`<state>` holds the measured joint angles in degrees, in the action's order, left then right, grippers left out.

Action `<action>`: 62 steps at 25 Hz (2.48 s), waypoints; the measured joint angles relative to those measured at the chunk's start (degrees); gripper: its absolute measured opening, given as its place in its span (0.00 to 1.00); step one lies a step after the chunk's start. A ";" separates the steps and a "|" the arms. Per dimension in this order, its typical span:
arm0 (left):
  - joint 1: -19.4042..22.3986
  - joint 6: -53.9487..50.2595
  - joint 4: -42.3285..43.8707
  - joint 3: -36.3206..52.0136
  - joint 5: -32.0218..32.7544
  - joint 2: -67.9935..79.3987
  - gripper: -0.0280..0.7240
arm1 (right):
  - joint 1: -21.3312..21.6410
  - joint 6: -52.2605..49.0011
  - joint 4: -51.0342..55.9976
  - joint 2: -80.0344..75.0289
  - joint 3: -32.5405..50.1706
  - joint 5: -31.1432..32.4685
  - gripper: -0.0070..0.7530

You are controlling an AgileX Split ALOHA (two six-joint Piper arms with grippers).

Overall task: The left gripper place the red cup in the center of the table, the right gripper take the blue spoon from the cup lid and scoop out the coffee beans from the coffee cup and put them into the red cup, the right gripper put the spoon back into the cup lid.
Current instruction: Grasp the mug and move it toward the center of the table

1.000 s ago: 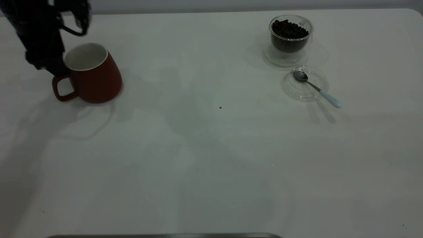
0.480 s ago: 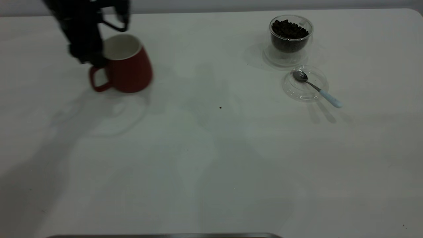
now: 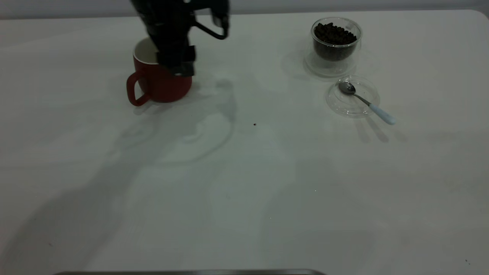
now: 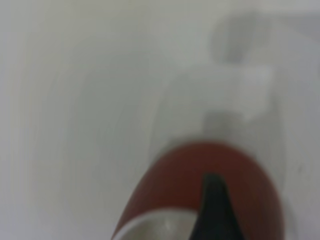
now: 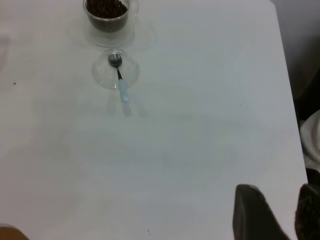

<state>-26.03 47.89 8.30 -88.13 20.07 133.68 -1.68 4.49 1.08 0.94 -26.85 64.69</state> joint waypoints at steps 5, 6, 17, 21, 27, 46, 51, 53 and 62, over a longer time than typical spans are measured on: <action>-0.42 -1.28 0.16 -2.08 5.00 0.04 0.82 | 0.00 0.00 0.00 0.00 0.00 0.00 0.33; -0.31 -1.29 0.37 -2.31 6.24 -0.07 0.82 | 0.00 0.00 0.00 0.00 0.00 0.00 0.33; 5.02 -1.29 6.16 -2.69 10.73 -5.57 0.82 | 0.00 0.00 0.00 0.00 0.00 0.00 0.33; 9.23 0.14 6.84 -2.69 11.53 -5.57 0.82 | 0.00 0.00 0.00 0.00 0.00 0.00 0.33; 11.34 5.63 7.23 -2.69 11.65 -3.76 0.82 | 0.00 0.00 0.00 0.00 0.00 0.00 0.33; 8.79 7.55 5.84 -2.69 4.03 4.49 0.82 | 0.00 0.00 0.00 0.00 0.00 0.00 0.33; 4.79 7.55 2.21 -2.69 2.04 4.59 0.82 | 0.00 0.00 0.00 0.00 0.00 0.00 0.33; 3.08 7.51 1.29 -2.69 1.30 4.59 0.82 | 0.00 0.00 0.00 0.00 0.00 0.00 0.33; 0.22 4.04 -1.05 -2.69 2.27 2.57 0.82 | 0.00 0.00 0.00 0.00 0.00 0.00 0.33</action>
<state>-25.81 51.93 7.26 -90.82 22.34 136.25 -1.68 4.49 1.08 0.94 -26.85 64.69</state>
